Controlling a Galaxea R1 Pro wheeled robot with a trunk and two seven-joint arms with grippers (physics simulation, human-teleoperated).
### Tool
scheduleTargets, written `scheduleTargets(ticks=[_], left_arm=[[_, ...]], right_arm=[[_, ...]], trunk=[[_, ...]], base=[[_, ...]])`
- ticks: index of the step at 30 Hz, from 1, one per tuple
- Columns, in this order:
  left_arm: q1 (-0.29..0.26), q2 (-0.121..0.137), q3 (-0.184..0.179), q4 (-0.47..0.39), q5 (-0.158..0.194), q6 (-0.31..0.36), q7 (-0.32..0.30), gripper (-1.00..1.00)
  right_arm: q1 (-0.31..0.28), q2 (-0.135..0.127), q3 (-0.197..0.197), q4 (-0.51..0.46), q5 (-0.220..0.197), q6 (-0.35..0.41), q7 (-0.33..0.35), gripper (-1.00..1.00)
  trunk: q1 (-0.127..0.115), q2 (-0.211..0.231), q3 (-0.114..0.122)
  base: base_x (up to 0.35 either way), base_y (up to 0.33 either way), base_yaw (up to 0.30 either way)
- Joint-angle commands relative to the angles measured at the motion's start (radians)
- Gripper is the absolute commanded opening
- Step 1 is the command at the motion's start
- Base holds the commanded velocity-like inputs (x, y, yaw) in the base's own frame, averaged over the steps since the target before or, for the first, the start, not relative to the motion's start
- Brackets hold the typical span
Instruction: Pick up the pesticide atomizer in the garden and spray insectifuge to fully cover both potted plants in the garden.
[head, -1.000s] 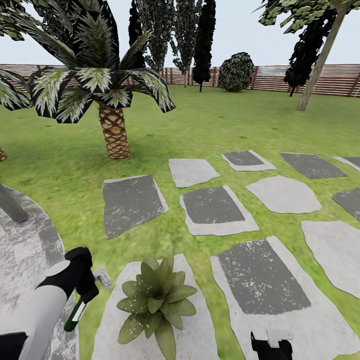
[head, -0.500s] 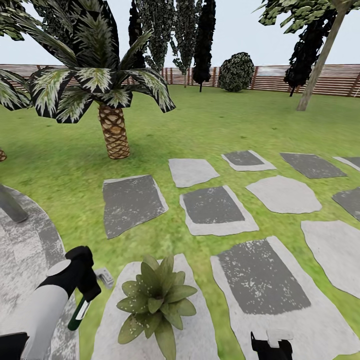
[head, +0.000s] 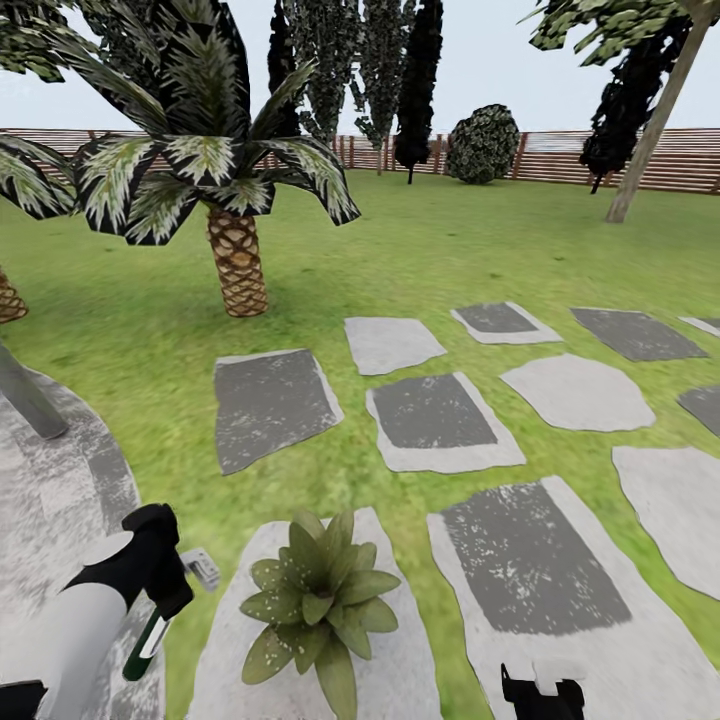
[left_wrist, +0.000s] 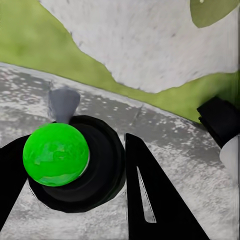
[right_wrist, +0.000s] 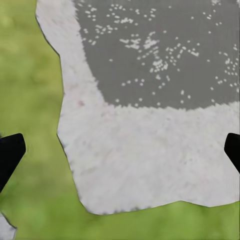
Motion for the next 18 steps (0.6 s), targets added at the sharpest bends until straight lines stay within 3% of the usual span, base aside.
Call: scheduleTargets(ticks=[1,6,14,18], left_arm=[[-0.002,-0.002,0.003,-0.002,-0.001,0.010,-0.009,-1.00],[-0.005,-0.001,0.000,-0.002,0.076,0.010,-0.012,-1.00],[-0.009,-0.009,-0.006,-0.002,0.086,0.013,-0.013,-1.00],[-0.009,-0.013,-0.007,-0.003,0.085,0.015,-0.013,-1.00]], right_arm=[[-0.001,0.000,-0.005,0.002,0.011,-0.004,-0.004,1.00],[-0.001,0.000,-0.006,0.001,0.011,-0.004,-0.004,1.00],[-0.001,0.000,-0.006,0.002,0.011,-0.004,-0.005,1.00],[-0.001,0.000,-0.005,0.002,0.011,-0.004,-0.005,1.00]], trunk=[[0.000,0.000,-0.001],[0.000,0.000,-0.001],[0.000,0.000,-0.001],[0.000,0.000,-0.001]], base=[[0.000,0.000,0.270],[0.000,-0.179,0.129],[-0.155,-0.231,0.011],[-0.288,-0.130,0.195]])
